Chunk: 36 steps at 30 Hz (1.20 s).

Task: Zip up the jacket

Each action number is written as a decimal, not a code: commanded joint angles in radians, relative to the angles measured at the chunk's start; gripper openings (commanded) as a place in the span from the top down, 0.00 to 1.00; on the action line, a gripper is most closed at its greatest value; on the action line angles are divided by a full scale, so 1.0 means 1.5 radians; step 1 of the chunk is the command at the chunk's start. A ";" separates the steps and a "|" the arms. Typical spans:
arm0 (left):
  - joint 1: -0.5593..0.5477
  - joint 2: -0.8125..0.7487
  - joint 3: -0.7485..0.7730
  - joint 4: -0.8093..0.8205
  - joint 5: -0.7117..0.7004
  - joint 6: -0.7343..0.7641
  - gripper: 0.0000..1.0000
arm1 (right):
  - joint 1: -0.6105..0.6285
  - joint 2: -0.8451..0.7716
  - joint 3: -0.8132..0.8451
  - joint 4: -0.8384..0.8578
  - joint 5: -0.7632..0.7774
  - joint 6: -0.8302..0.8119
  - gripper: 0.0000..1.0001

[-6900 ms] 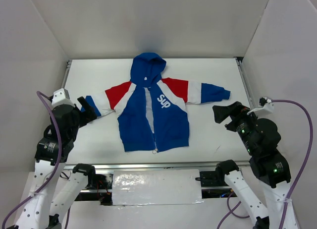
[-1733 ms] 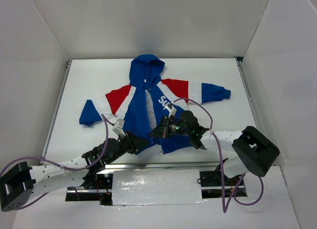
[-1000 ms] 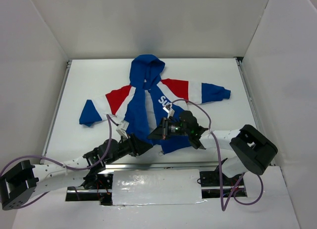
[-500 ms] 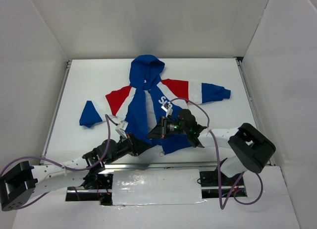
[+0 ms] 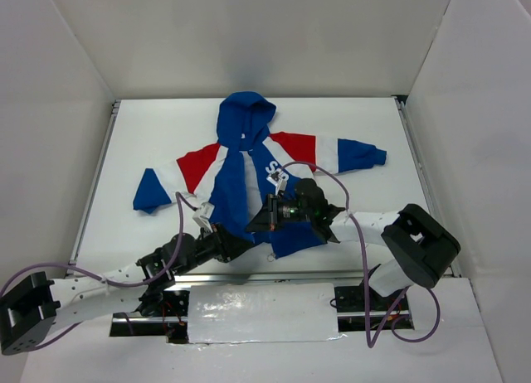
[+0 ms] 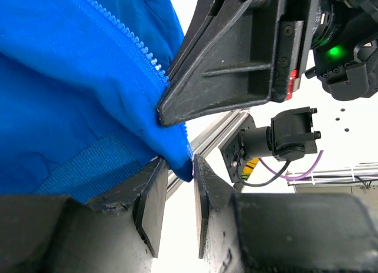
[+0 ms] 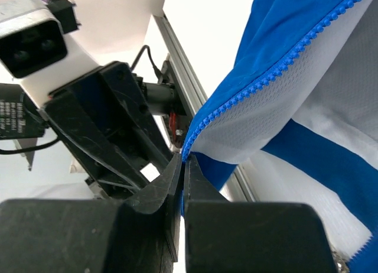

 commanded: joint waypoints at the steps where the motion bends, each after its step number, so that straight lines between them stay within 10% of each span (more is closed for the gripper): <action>1: 0.001 -0.024 0.005 0.005 -0.014 0.018 0.64 | -0.004 -0.011 0.029 -0.023 -0.013 -0.037 1.00; 36: 0.006 0.023 -0.004 0.071 0.002 0.024 0.71 | -0.004 0.004 0.028 -0.020 -0.039 -0.038 1.00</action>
